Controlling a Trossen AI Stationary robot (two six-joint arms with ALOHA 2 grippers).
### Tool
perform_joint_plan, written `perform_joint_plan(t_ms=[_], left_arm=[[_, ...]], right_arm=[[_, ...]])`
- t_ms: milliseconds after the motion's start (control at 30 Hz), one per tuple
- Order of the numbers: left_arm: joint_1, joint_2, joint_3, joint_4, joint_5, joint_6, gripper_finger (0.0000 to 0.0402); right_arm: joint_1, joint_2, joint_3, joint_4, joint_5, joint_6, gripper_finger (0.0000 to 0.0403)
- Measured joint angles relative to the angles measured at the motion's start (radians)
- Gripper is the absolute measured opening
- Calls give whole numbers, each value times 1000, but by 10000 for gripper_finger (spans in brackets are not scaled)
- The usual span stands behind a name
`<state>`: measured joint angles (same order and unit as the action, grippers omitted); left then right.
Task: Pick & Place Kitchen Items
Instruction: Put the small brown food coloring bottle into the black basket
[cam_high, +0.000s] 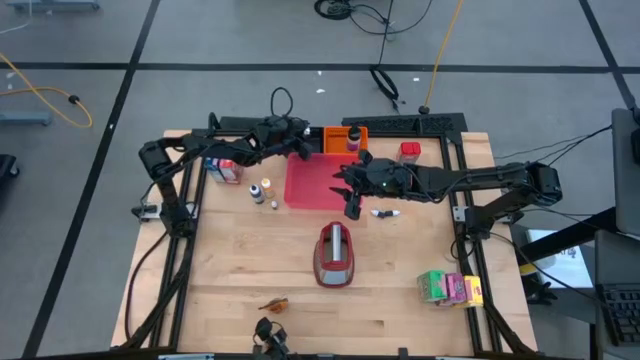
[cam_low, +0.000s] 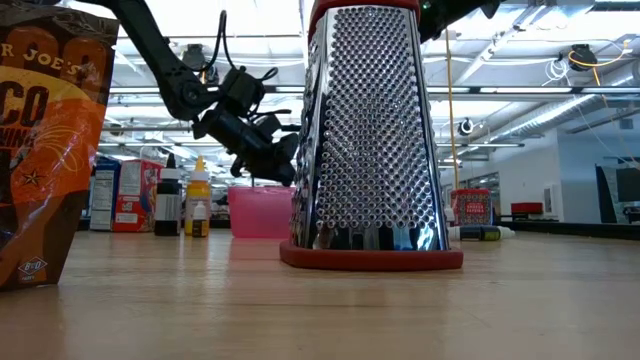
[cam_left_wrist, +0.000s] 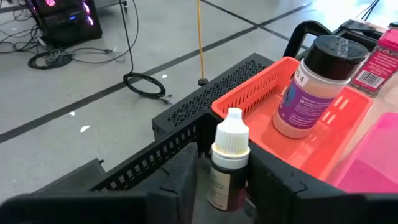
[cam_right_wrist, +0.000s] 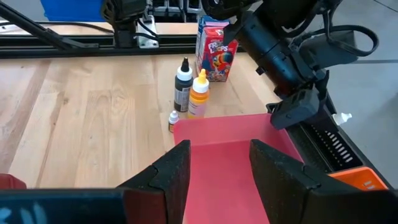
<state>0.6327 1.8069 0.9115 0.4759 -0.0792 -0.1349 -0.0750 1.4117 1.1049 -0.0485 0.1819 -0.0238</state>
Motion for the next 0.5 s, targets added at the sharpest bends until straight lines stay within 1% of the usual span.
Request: perform_joint_plan(t_ms=[133,500], left_arm=[[0,0,0,0,0,-5,167],[0,0,0,0,0,-8,206]], right_arm=[[0,0,0,-2,0,0,155],[0,0,0,-2,0,0,155]])
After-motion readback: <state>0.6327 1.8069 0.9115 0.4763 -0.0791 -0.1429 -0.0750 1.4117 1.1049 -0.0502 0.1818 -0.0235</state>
